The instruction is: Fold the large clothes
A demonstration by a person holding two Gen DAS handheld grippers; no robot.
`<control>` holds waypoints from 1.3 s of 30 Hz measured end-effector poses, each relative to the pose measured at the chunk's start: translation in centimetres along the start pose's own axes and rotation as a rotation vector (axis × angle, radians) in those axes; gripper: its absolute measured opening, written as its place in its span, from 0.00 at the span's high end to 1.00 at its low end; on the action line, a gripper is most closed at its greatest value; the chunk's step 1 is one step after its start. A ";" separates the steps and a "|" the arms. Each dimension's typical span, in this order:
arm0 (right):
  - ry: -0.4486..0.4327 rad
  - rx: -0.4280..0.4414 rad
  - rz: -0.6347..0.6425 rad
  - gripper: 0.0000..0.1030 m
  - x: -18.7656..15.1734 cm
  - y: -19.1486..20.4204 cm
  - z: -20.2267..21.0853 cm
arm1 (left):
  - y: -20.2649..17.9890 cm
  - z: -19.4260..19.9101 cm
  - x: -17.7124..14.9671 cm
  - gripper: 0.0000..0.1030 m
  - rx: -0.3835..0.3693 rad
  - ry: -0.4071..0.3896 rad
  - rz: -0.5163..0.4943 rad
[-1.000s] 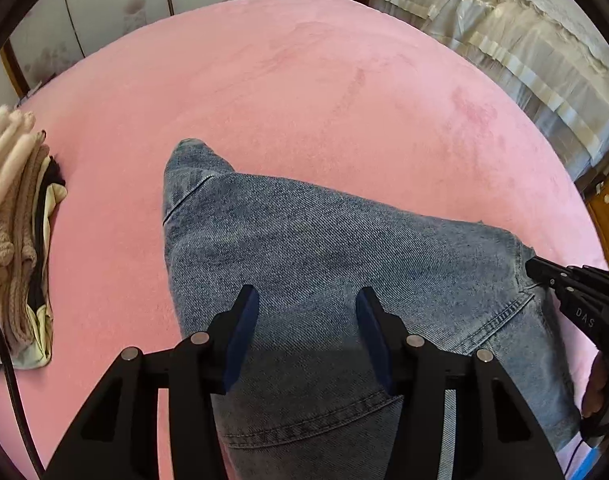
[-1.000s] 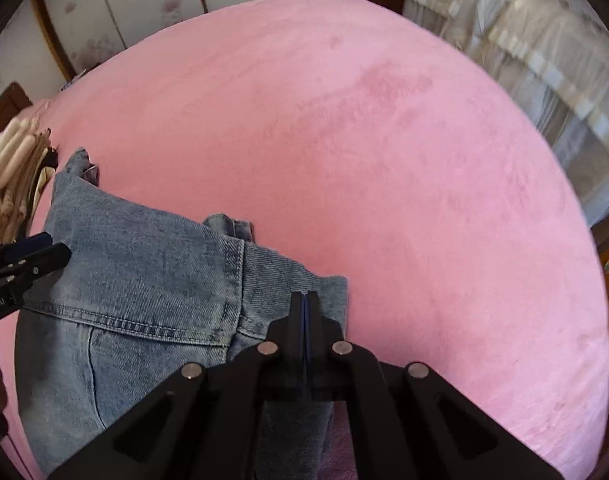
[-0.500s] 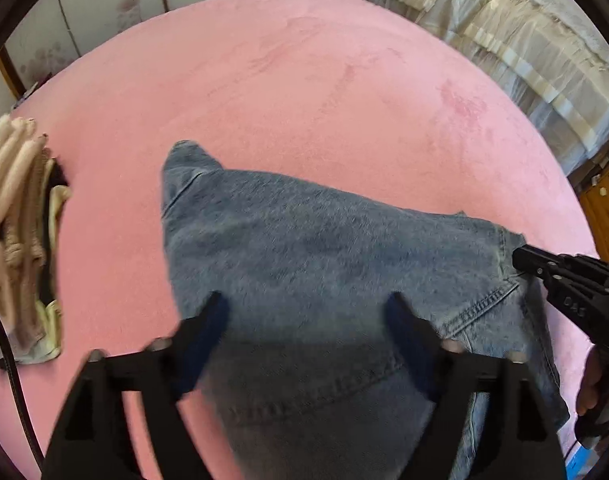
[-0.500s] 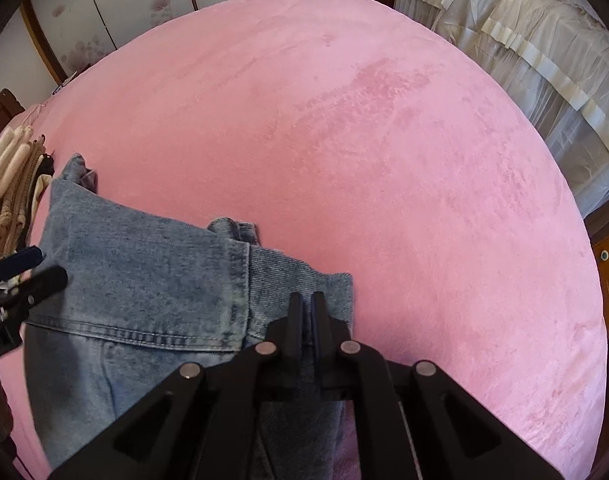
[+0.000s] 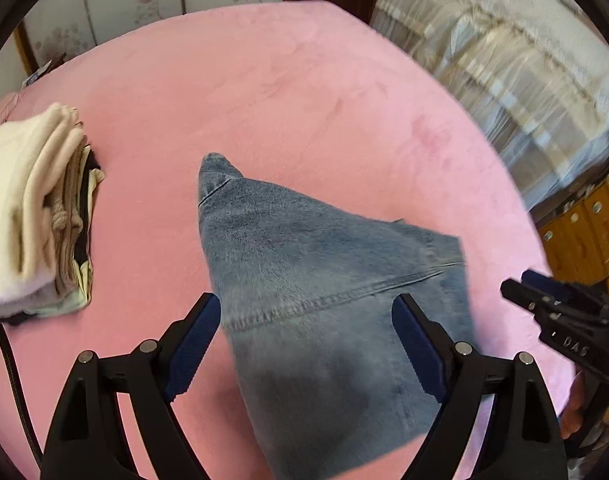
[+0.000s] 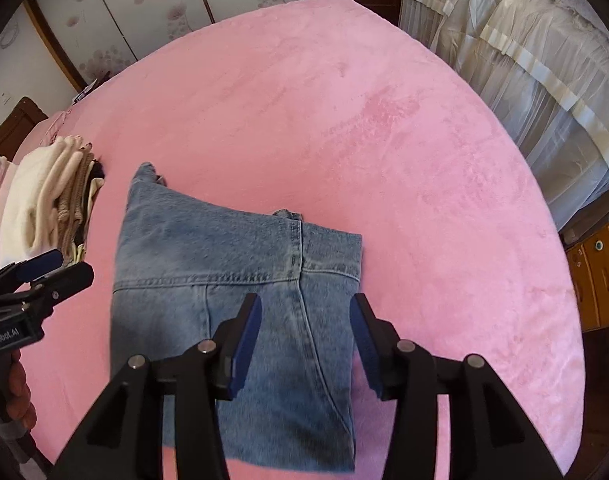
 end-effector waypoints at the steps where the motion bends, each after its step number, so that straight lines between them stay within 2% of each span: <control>1: -0.009 0.004 0.009 0.54 -0.3 0.2 0.9 | 0.1 0.8 -0.3 0.16 -0.008 -0.010 0.013; 3: -0.026 0.005 0.023 0.52 -0.7 0.3 2.2 | 0.4 2.6 -0.8 0.16 -0.025 -0.036 0.052; 5: -0.050 -0.011 0.035 0.40 -1.1 0.4 3.5 | 0.6 4.3 -1.5 0.16 -0.059 -0.070 0.070; 7: -0.080 -0.035 0.053 0.32 -1.5 0.2 4.8 | 0.6 5.6 -1.9 0.16 -0.077 -0.107 0.065; 9: -0.105 -0.049 0.090 0.32 -1.9 0.3 5.7 | 0.7 6.9 -2.8 0.16 -0.099 -0.154 0.051; 11: -0.120 -0.063 0.111 0.32 -2.3 0.2 6.1 | 0.8 7.0 -3.8 0.16 -0.141 -0.135 0.043; 13: -0.118 -0.052 0.114 0.32 -2.8 -0.3 6.2 | 1.0 6.2 -4.9 0.13 -0.201 -0.061 0.055; 14: -0.110 -0.032 0.110 0.32 -3.0 -0.5 6.1 | 1.2 5.6 -5.5 0.13 -0.210 -0.025 0.072; 16: -0.084 0.020 0.092 0.32 -3.6 -1.3 5.3 | 1.8 4.5 -6.4 0.13 -0.181 0.018 0.090; 19: -0.029 0.089 0.062 0.32 -4.3 -2.3 3.4 | 2.7 2.4 -7.7 0.13 -0.178 0.052 0.114; 25: 0.079 0.240 0.005 0.32 -5.3 -3.6 -2.9 | 3.6 -4.1 -10.0 0.13 -0.274 0.128 0.161; 28: 0.125 0.304 -0.014 0.32 -5.5 -3.9 -6.2 | 3.8 -7.2 -10.8 0.13 -0.351 0.173 0.194; 29: 0.140 0.321 -0.021 0.32 -5.4 -4.0 -7.3 | 3.8 -8.2 -11.0 0.13 -0.382 0.178 0.203; 31: 0.160 0.365 -0.033 0.32 -5.3 -4.1 -8.9 | 4.3 -9.3 -10.9 0.13 -0.364 0.156 0.207; 34: 0.193 0.421 -0.049 0.32 -4.9 -4.1 -11.6 | 5.0 -10.3 -10.5 0.12 -0.396 0.135 0.234; 39: 0.227 0.549 -0.035 0.32 -4.1 -3.2 -14.0 | 6.0 -13.0 -10.0 0.12 -0.452 0.175 0.281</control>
Point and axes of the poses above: each gripper's, at about its wrist camera, not at the fingertips, and z roughly against the way its jaws point, y to its left, x to its top, the point moved 7 cm from there along -z, roughly the way its jaws point, and after that the axes turned 10 degrees about y, right-handed, at the moved point
